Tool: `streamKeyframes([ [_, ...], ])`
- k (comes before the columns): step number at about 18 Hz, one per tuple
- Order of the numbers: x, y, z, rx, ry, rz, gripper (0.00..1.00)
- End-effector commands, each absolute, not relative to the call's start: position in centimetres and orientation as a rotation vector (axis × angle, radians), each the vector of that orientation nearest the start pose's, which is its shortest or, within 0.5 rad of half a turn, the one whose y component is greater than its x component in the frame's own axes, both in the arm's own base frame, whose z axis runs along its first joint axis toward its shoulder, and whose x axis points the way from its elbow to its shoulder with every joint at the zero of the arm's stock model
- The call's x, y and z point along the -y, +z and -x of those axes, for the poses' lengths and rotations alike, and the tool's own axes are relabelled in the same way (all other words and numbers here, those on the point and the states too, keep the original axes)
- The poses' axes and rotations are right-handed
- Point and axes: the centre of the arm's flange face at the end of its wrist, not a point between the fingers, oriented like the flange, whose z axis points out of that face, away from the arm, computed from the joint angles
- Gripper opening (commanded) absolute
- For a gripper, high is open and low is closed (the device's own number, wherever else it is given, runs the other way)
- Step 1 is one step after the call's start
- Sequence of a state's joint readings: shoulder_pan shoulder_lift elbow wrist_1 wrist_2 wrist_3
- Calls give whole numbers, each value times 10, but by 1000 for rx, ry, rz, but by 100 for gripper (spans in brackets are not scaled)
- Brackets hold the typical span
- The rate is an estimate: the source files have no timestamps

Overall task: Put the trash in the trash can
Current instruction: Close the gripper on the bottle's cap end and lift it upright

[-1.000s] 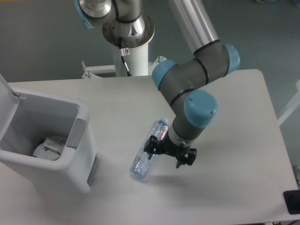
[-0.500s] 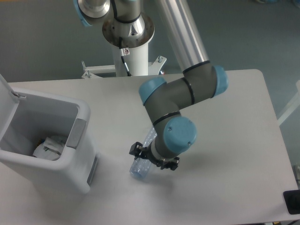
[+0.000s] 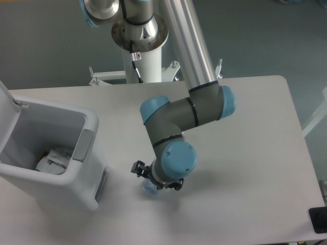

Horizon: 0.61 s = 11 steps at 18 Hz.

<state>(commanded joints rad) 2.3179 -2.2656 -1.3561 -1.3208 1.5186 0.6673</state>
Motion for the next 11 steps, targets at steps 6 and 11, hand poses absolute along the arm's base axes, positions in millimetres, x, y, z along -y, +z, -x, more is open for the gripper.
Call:
streamKeyframes([
  [6,-611,186,376,182,-295,3261,60],
  [11,-618,201,383,229,-255,3235,33],
])
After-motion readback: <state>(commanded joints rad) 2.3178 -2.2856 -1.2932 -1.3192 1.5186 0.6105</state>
